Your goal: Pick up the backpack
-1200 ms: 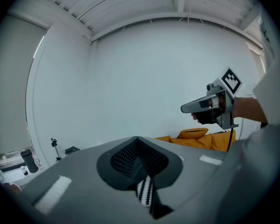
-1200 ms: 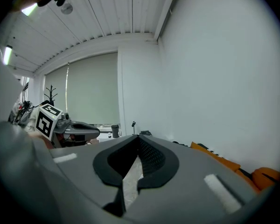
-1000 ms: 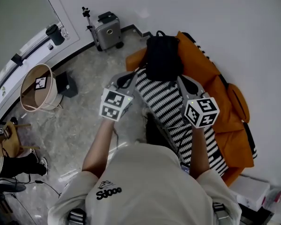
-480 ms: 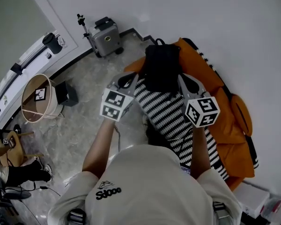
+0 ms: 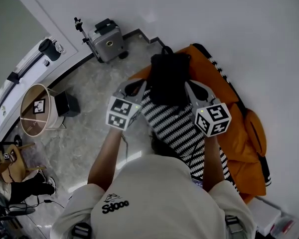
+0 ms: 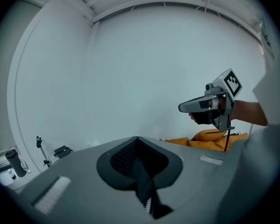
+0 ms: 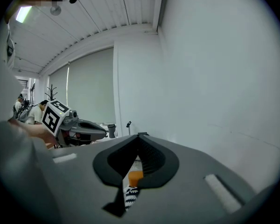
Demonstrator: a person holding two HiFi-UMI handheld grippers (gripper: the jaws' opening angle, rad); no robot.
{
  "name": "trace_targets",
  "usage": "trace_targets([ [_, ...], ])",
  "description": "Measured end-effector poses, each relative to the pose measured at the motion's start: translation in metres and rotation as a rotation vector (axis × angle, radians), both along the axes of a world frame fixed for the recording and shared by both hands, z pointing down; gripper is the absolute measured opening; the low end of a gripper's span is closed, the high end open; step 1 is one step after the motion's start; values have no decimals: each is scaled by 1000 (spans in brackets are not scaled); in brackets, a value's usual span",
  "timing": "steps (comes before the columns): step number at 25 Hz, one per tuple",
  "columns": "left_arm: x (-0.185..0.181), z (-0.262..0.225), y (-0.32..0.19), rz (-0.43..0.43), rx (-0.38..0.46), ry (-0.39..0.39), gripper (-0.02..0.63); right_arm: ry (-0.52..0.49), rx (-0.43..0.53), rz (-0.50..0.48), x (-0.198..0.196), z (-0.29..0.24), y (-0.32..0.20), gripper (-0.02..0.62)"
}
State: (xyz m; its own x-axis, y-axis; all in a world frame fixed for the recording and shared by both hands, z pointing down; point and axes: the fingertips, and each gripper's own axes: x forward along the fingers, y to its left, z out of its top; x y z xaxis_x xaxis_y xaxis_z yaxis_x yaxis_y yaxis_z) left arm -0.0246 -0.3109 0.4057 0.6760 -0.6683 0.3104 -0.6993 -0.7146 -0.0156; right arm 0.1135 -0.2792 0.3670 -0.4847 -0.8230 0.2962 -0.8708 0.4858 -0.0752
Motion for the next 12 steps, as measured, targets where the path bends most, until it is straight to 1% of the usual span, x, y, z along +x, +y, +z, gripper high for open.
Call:
trace_targets([
  [3, 10, 8, -23, -4, -18, 2, 9, 94, 11, -2, 11, 12, -24, 2],
  [5, 16, 15, -38, -3, -31, 1, 9, 131, 3, -12, 17, 20, -39, 2],
  [12, 37, 44, -89, -4, -84, -21, 9, 91, -95, -6, 40, 56, -94, 3],
])
